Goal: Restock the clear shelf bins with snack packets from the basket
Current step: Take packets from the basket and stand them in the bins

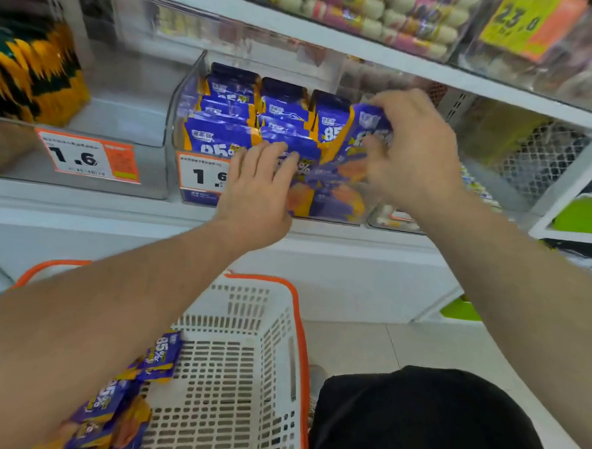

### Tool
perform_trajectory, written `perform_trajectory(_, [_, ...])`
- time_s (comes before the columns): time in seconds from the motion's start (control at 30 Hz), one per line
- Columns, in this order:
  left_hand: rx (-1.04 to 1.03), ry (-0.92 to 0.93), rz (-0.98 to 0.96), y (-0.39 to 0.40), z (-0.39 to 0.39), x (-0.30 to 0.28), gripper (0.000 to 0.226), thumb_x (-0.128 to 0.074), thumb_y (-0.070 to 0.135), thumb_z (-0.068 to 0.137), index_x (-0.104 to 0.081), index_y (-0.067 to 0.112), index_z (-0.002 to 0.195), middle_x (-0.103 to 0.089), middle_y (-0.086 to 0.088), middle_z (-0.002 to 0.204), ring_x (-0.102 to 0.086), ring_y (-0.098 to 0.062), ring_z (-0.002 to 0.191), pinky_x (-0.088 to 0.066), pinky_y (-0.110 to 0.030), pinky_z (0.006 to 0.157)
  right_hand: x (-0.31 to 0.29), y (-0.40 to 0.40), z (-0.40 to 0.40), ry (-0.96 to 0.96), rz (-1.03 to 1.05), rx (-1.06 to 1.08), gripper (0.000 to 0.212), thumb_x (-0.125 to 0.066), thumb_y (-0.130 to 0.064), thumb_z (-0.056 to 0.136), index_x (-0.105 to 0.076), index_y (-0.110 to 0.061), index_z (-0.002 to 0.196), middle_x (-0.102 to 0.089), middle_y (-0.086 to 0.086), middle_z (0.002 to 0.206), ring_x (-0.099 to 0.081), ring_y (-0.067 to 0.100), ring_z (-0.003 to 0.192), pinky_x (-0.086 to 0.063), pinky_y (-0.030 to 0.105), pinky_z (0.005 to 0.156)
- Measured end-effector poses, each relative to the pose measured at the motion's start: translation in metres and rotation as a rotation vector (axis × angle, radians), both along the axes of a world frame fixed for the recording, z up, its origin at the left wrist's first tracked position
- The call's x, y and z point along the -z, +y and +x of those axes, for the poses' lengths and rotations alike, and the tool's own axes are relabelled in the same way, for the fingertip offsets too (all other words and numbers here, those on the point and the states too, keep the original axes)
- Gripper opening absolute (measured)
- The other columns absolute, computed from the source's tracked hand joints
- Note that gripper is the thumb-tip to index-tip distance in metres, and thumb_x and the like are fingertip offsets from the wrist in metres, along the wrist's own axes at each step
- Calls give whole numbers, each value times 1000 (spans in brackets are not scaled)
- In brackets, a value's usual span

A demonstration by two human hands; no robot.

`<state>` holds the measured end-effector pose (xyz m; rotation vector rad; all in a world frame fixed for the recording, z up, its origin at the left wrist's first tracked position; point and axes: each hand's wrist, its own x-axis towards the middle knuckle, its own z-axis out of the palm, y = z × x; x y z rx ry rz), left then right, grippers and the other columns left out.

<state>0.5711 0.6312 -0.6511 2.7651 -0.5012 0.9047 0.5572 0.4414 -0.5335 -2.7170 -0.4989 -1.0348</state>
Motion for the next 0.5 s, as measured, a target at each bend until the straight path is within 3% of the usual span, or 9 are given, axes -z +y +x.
perform_trajectory(0.1, [-36,-11,76,2,8,12,79,-68,15,62,-47,1,136,-47,-21,134,-40,-42,125,-23,-55,112,-7,-7,15,-104,4,74,39,-55,-19,80,-59,-8,117,-57,18,113,-56,39,101,-46,47,79])
perform_trajectory(0.2, [-26,-103,67,4,10,26,80,-66,9,61,-44,0,138,-48,-20,126,-39,-38,121,-12,-50,117,-6,-6,32,-32,-92,188,40,-53,-19,83,-55,-10,122,-54,17,121,-55,41,105,-43,48,83])
perform_trajectory(0.37, [14,-190,-57,7,16,33,71,-64,5,64,-49,3,134,-47,-15,122,-40,-34,120,-11,-44,119,-9,-1,81,402,-363,264,42,-58,-18,86,-54,-12,127,-58,19,124,-56,40,112,-47,41,86])
perform_trajectory(0.5, [28,-228,-89,6,21,36,68,-63,6,65,-52,4,132,-42,-10,121,-39,-32,119,-12,-42,117,6,11,111,742,-664,198,44,-56,-9,88,-53,-11,132,-60,17,118,-55,34,95,-50,35,77])
